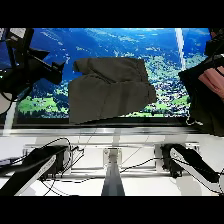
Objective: Fold the clothes and pants, and hang the long-sleeved shirts on hangers.
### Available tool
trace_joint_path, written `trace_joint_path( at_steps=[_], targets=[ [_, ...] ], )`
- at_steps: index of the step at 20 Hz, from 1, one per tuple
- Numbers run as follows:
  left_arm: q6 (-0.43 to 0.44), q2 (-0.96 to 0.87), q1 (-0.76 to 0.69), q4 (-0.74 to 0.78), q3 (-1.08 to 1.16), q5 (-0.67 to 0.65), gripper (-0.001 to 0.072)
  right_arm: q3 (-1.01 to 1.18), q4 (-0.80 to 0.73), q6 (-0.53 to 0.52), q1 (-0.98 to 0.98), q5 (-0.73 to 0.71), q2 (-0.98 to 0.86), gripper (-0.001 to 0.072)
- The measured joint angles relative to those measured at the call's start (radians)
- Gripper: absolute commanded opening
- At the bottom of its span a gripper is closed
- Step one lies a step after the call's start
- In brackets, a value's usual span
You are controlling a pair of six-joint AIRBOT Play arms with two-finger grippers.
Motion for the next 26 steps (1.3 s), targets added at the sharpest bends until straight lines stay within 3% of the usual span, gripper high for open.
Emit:
trace_joint_path(
  at_steps=[21, 24, 25, 26],
  targets=[
    [0.000, 0.002, 0.000, -0.021, 0.000, 0.012, 0.0538, -0.002, 0.014, 0.034, -0.002, -0.035, -0.013, 0.0022],
    [0.000, 0.002, 0.000, -0.030, 0.000, -0.018, 0.0535, -0.006, -0.021, 0.050, -0.037, 0.063, -0.077, 0.0021],
    [0.000, 0.002, 0.000, -0.030, 0.000, -0.043, 0.0461, -0.018, -0.024, 0.052, -0.058, 0.116, -0.106, 0.0020],
    [-0.002, 0.002, 0.000, -0.029, 0.000, -0.071, 0.0262, -0.037, -0.019, 0.052, -0.079, 0.161, -0.134, 0.0020]
  ],
)
